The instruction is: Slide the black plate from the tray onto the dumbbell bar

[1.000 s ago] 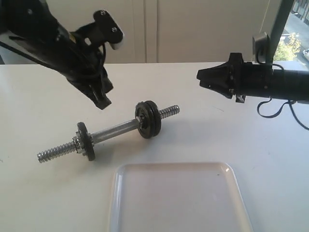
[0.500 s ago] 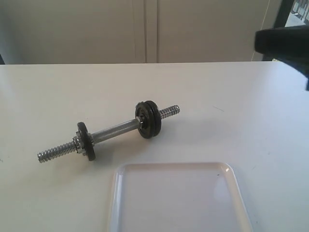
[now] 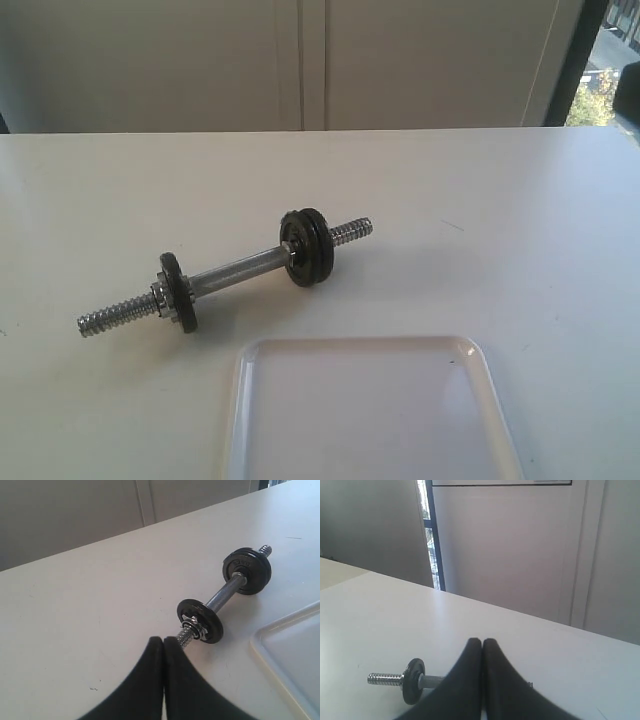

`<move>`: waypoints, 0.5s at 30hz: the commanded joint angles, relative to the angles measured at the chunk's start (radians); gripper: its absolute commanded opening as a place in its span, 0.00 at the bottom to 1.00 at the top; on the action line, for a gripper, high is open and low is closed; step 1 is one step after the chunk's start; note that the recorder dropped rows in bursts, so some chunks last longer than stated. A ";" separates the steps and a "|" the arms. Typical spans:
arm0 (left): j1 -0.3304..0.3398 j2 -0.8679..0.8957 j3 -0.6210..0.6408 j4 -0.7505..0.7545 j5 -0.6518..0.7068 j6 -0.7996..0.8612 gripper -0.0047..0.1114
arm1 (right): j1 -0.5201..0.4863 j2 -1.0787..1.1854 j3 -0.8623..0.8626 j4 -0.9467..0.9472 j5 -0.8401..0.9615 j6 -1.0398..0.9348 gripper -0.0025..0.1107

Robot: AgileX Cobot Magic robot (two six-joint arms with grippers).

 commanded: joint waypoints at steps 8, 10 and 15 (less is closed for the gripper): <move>0.040 -0.065 0.003 -0.001 0.007 -0.010 0.04 | -0.001 -0.002 0.003 -0.001 0.003 0.009 0.02; 0.154 -0.129 0.003 0.004 0.003 -0.010 0.04 | -0.001 -0.002 0.003 -0.001 -0.005 0.009 0.02; 0.270 -0.241 0.003 0.013 0.003 -0.010 0.04 | -0.001 -0.002 0.003 -0.001 -0.003 0.009 0.02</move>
